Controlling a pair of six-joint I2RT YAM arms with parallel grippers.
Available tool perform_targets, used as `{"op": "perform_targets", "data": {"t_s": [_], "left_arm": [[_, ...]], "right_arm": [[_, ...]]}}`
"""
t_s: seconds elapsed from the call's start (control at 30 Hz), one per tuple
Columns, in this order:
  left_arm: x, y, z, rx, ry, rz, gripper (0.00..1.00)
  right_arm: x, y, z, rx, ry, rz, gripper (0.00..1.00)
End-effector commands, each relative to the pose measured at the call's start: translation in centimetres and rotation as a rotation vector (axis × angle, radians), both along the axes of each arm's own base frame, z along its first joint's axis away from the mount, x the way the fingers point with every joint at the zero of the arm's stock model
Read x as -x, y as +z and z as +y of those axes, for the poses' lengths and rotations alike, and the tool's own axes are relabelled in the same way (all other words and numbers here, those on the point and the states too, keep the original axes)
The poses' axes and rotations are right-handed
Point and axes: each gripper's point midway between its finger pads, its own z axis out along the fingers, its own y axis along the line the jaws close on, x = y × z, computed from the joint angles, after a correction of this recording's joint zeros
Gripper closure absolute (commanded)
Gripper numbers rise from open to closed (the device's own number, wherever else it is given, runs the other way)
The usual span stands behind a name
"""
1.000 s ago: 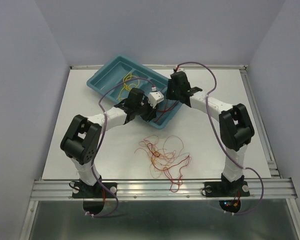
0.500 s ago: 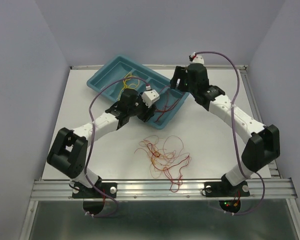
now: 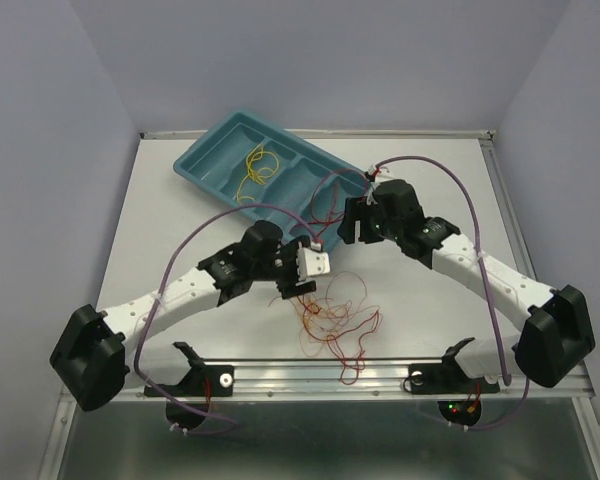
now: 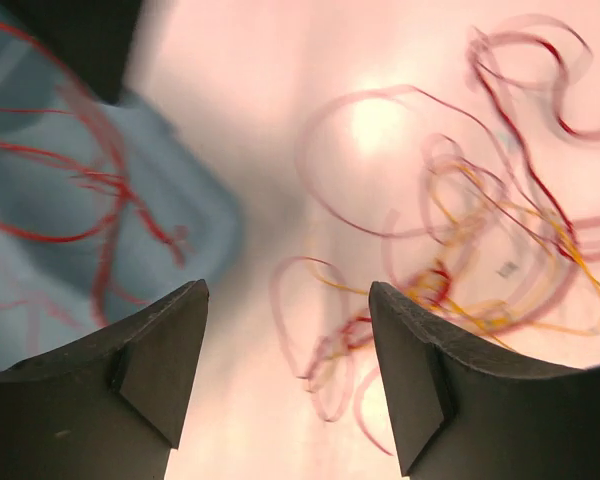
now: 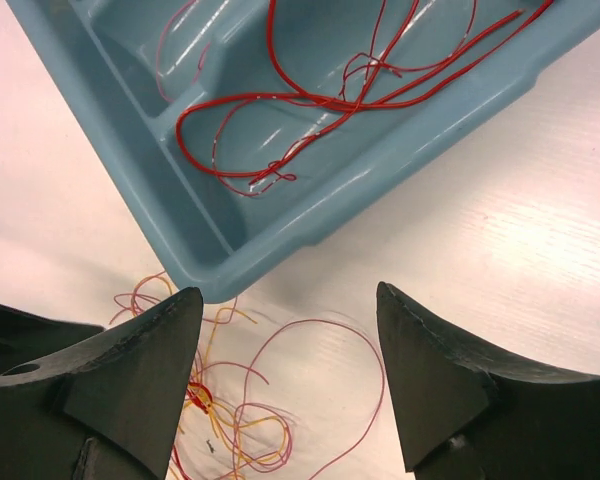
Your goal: Untangle the cables
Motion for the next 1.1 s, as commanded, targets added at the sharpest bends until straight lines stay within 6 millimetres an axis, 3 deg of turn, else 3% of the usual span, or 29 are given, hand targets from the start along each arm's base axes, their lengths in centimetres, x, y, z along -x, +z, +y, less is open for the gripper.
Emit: {"op": "perform_targets", "data": {"t_s": [0.0, 0.17, 0.47, 0.57, 0.6, 0.63, 0.7, 0.8, 0.93, 0.97, 1.07], "left_arm": [[1.9, -4.1, 0.7, -0.15, -0.084, -0.014, 0.25], [2.6, -5.8, 0.8, -0.2, -0.131, -0.001, 0.26], [1.8, -8.6, 0.6, -0.271, -0.101, 0.04, 0.31], [1.9, -9.7, 0.3, -0.302, -0.102, 0.062, 0.47], [1.7, -9.7, 0.2, -0.305, -0.094, 0.061, 0.66], [1.6, -9.4, 0.0, -0.299, -0.092, 0.057, 0.75], [1.5, -8.5, -0.3, -0.271, -0.086, 0.05, 1.0], [1.6, -4.9, -0.7, -0.176, -0.069, 0.006, 1.0], [3.4, 2.0, -1.0, -0.011, -0.113, -0.045, 1.0], [3.6, 3.9, -1.2, 0.023, -0.12, -0.063, 1.0], [4.7, 7.1, -1.0, 0.076, -0.145, -0.063, 1.0]], "right_arm": [[-0.4, 3.1, 0.0, -0.072, -0.009, -0.106, 0.25], [-0.5, 2.4, -0.6, -0.058, -0.039, -0.103, 0.25], [-0.2, 4.3, -1.5, -0.092, -0.078, -0.159, 0.25], [-0.2, 4.5, -1.9, -0.097, -0.096, -0.17, 0.25], [-0.1, 4.6, -1.9, -0.099, -0.099, -0.171, 0.25], [-0.1, 4.5, -1.9, -0.1, -0.1, -0.17, 0.25], [-0.1, 4.5, -1.8, -0.102, -0.099, -0.172, 0.25], [-0.2, 4.3, -1.2, -0.12, -0.075, -0.171, 0.25], [0.8, 5.0, 1.6, -0.216, 0.091, -0.202, 0.25], [1.3, 4.3, 2.0, -0.226, 0.12, -0.192, 0.25], [2.2, 5.3, 3.7, -0.294, 0.228, -0.22, 0.25]]}}
